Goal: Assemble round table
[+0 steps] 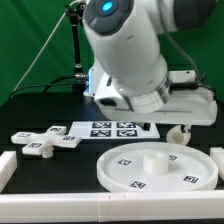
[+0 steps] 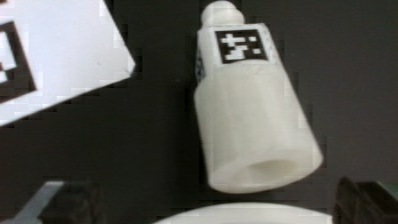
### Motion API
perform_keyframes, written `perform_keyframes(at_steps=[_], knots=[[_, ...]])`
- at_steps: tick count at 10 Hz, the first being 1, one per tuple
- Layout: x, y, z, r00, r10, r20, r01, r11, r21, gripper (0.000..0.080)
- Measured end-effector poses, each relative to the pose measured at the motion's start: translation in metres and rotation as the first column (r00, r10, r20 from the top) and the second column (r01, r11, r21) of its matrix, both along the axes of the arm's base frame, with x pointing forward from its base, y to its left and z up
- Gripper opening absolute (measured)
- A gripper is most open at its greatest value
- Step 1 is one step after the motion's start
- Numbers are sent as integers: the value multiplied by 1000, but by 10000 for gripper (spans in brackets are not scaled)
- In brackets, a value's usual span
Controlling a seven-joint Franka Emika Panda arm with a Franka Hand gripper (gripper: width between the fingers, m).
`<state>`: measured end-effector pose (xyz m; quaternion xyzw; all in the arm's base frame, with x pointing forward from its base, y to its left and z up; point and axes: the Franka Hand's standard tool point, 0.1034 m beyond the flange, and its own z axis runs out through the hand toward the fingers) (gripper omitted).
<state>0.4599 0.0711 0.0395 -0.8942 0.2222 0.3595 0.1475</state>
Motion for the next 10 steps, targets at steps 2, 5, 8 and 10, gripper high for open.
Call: perform_keyframes(at_steps=[2,5,8,10], knots=[[-7,-3,-3,992,20,-121,-13,998,60,648],[7,14,3,992,45,-114,-37,997,73,648],[-2,21,-13,994,50,-97,-45,997,57,648],[-13,30,-23,993,63,-101,-58,997,48,648]])
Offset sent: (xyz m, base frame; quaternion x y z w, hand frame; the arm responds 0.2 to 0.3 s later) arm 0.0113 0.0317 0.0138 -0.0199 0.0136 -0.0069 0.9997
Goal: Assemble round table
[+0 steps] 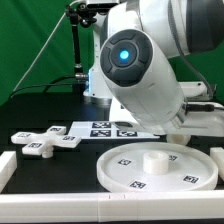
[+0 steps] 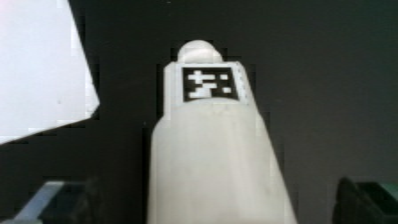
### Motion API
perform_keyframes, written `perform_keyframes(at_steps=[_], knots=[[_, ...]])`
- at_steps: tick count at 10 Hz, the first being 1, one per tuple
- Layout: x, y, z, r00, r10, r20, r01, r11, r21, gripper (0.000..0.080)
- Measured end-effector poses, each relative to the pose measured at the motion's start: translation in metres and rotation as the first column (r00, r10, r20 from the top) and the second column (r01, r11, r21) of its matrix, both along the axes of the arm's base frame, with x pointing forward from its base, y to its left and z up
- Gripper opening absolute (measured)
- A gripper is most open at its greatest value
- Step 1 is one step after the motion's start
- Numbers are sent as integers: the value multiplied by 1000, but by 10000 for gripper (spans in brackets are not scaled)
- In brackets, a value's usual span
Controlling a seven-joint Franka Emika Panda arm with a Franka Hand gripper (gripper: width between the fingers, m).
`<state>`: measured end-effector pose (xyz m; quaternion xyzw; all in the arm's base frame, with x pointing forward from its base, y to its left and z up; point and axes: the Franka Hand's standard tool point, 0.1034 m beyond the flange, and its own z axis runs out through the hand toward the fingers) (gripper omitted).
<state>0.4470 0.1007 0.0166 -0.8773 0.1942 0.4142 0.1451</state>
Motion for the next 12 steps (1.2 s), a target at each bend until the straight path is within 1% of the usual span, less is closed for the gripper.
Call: perform_keyframes(at_steps=[1,3,4,5,6,9,10,11,12], knots=[[-5,2,-3,1000,5,-10,-5,1000,0,648],[-8,3,-6,1000,12,-10,-12,1000,1,648],[-8,2,-7,1000,13,-10,-13,1000,3,505],[-7,2,-7,1000,13,-8,-13,1000,4,505],[-6,1,-6,1000,13,-5,-13,1000,5,404],[-6,1,-6,1000,13,-4,-13,1000,5,406],[-6,0,-4,1000,20,-4,-20,1000,16,406],[-4,-6,10,999,29,-14,-28,999,41,406],[1,-12,30,999,28,-19,-27,998,55,406]])
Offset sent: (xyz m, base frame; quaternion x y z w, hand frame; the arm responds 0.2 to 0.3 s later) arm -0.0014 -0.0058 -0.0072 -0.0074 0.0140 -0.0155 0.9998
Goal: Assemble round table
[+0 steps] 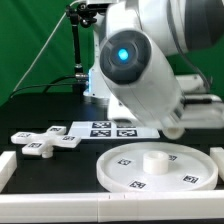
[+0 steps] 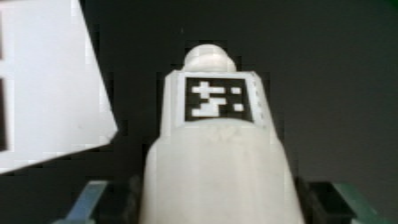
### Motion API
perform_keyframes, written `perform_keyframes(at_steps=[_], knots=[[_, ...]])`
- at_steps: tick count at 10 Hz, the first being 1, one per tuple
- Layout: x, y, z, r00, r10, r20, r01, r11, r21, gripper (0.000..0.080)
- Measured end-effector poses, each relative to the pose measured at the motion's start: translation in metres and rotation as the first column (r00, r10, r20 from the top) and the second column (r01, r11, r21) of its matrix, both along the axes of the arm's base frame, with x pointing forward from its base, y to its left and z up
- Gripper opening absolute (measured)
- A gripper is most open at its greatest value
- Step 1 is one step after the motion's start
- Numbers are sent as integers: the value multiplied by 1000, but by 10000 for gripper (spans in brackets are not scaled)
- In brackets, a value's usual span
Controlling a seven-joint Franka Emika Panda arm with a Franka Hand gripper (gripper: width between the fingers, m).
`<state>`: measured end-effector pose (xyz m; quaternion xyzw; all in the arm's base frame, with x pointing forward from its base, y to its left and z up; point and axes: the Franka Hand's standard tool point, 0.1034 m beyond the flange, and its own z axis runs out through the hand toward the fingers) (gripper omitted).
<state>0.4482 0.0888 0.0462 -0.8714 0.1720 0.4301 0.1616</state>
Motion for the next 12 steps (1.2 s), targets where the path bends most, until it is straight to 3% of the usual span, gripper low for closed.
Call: perform_keyframes(at_steps=[1,2,5,7,8,10,12], knots=[[6,-5,16,1000,-2,5,2,1000,9,407],[11,-8,20,1000,-4,20,4,1000,9,407],[13,-6,15,999,-9,52,9,1000,-7,407],[25,-14,9,971,26,236,-16,999,-46,409],[24,-22,22,961,45,274,-38,999,-31,409],[44,-36,43,931,39,362,-23,999,-49,409],[62,-38,45,877,37,479,11,995,-97,409]])
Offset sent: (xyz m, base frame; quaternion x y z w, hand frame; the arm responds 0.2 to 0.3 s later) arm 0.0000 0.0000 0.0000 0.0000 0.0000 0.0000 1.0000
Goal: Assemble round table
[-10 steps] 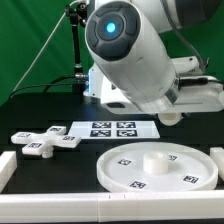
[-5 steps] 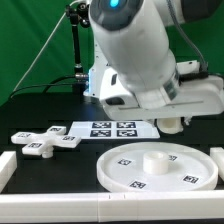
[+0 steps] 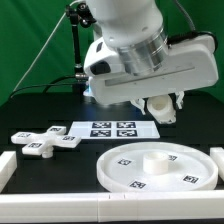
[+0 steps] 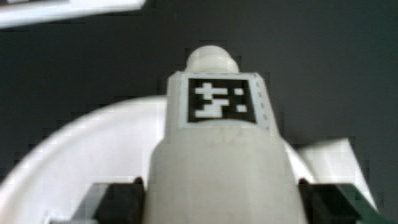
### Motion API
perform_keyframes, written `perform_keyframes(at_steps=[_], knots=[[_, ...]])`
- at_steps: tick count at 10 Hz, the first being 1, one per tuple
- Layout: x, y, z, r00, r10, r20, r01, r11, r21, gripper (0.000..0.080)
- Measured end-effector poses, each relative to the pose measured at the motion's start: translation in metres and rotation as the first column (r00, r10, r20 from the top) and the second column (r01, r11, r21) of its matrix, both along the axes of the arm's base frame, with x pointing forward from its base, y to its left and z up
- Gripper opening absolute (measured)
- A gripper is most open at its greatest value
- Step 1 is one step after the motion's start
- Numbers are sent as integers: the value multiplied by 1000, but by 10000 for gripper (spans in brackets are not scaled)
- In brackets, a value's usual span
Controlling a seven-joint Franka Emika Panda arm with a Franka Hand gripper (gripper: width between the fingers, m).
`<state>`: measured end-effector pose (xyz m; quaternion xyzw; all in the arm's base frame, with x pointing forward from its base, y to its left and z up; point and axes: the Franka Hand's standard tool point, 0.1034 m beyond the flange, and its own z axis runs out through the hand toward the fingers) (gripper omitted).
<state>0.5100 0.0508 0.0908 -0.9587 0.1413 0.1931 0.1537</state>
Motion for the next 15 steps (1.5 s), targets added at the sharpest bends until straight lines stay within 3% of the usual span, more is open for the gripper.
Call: perform_keyframes(at_steps=[3,5,6,7,9,15], knots=[[4,-4,0,988,-14,154,25,997,-68,409],[21,-11,17,955,61,292,-25,992,-125,409],[34,-8,28,913,138,383,-69,980,-188,409],[39,0,32,882,166,441,-73,973,-220,409],[43,-2,30,808,161,566,-13,967,-256,409],[43,-18,22,730,345,590,-166,927,-337,409]])
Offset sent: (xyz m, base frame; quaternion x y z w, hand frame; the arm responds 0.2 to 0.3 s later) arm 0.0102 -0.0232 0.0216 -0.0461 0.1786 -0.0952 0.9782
